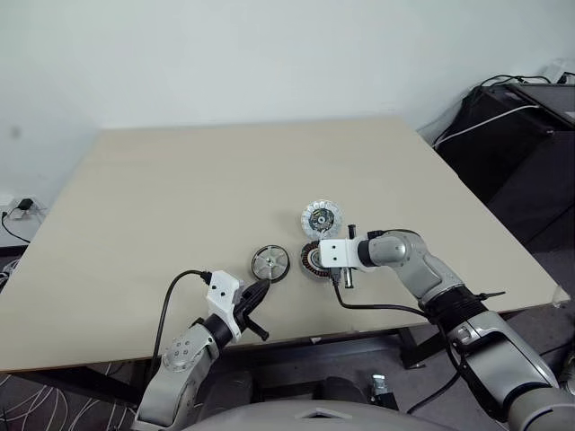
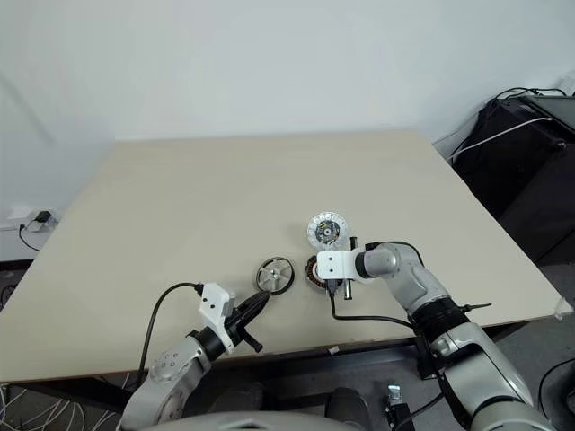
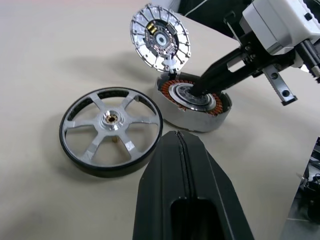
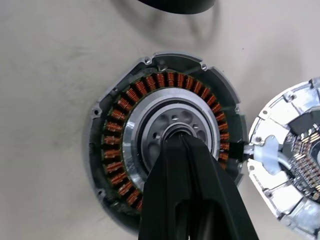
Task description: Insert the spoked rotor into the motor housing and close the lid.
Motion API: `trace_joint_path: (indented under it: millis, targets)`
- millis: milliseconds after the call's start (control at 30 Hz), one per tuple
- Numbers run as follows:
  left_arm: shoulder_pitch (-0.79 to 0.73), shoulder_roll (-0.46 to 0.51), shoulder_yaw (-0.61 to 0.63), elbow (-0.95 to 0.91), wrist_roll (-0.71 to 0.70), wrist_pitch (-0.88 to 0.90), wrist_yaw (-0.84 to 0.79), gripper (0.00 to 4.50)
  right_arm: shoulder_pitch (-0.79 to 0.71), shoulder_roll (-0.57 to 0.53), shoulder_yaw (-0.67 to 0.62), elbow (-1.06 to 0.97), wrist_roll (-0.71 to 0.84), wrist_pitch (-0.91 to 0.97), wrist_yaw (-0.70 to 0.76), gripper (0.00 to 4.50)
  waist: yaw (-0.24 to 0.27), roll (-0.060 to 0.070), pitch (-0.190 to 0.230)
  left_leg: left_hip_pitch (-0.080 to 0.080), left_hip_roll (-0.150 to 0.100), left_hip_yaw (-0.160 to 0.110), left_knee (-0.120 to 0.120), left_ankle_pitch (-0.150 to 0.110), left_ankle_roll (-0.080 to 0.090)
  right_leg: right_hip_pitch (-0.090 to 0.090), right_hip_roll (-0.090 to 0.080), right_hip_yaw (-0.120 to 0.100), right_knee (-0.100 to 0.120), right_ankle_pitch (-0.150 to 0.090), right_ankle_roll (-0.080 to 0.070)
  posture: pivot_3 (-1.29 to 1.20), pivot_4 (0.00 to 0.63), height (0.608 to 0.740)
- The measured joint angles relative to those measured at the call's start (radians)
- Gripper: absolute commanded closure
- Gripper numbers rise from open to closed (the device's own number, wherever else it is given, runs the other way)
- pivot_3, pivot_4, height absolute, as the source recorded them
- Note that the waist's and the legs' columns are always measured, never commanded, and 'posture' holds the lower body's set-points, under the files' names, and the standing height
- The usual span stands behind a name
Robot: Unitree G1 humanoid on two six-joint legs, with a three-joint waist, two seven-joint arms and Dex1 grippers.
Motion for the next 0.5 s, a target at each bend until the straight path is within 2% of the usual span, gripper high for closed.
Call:
trace_joint_path:
  millis: [167,500]
  targets:
    - [0.007,0.000,-0.001,0.000,0.000,-0.010,-0.005,4.50,0.022,0.026,-0.019,-0.036,0.048,0.048,0.012,4.47,-0.004,0.000,0.000,0.000,0.000,0.000,-0.001,0.000,0.000,-0.001,0.000,0.000,0.000,0.000,0.000,0.00,0.000,0.740]
    - [0.011,0.000,0.001,0.004,0.000,-0.024,-0.016,4.50,0.025,0.071,-0.020,-0.029,0.049,0.046,-0.058,4.47,-0.001,0.000,0.001,-0.001,0.000,0.000,-0.001,0.000,0.000,-0.002,0.000,0.000,0.000,0.000,0.000,0.00,0.000,0.740]
